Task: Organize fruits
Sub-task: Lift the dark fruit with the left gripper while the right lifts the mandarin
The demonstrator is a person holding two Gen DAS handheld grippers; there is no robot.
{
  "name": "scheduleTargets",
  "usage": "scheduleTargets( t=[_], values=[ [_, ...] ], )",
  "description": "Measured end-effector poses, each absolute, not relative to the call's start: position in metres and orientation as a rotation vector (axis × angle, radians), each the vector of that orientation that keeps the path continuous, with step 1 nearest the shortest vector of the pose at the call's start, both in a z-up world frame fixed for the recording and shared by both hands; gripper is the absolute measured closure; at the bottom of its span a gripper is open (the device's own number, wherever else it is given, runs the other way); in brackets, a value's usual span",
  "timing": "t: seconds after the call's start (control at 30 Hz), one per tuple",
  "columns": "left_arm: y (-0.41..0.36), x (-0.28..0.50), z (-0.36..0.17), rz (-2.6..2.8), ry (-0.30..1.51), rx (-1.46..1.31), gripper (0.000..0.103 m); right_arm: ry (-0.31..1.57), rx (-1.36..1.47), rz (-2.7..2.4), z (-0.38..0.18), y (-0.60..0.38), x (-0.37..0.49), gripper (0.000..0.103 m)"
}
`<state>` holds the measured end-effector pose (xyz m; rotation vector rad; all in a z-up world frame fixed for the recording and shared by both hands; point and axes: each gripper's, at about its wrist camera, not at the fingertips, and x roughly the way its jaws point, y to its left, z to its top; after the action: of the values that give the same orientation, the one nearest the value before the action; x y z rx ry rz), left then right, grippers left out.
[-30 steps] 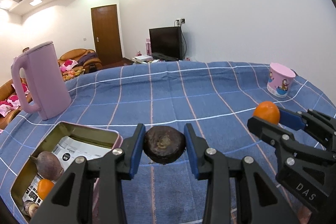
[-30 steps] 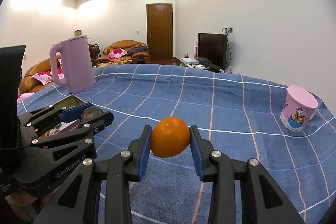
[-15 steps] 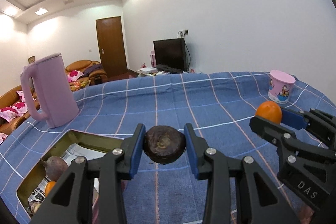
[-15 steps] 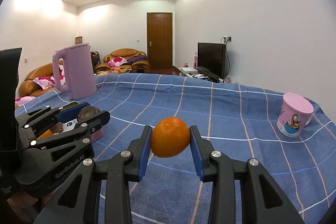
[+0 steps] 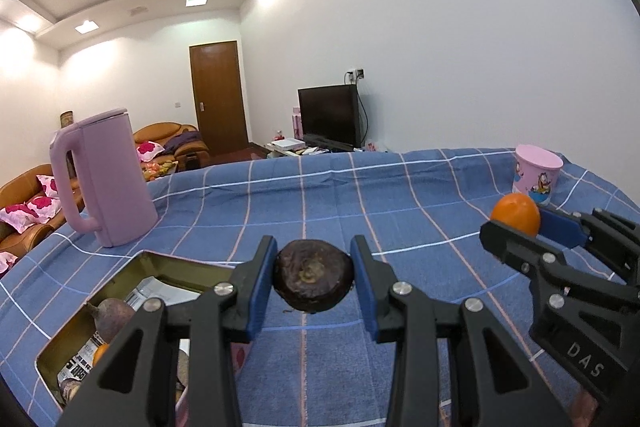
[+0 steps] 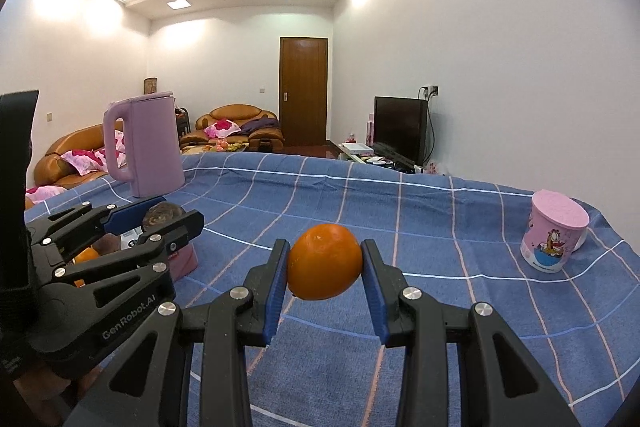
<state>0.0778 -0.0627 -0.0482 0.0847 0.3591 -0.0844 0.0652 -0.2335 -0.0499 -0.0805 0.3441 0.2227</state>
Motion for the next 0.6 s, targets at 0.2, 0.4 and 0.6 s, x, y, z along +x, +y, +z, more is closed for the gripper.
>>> scheduleTargets(
  t=[0.2,0.4,0.6],
  values=[
    [-0.06,0.077,-0.048,-0.084,0.365,0.07,0.063,0.337,-0.084,0.221,-0.049,-0.231,0.061,0.065],
    [-0.055,0.075,-0.049,-0.088,0.378,0.059,0.063,0.347,-0.096,0.218,-0.049,-0.226,0.061,0.065],
    [-0.051,0.072,-0.049,-0.093,0.383,0.049,0.063,0.357,-0.113,0.218,-0.051,-0.221,0.062,0.065]
  ],
)
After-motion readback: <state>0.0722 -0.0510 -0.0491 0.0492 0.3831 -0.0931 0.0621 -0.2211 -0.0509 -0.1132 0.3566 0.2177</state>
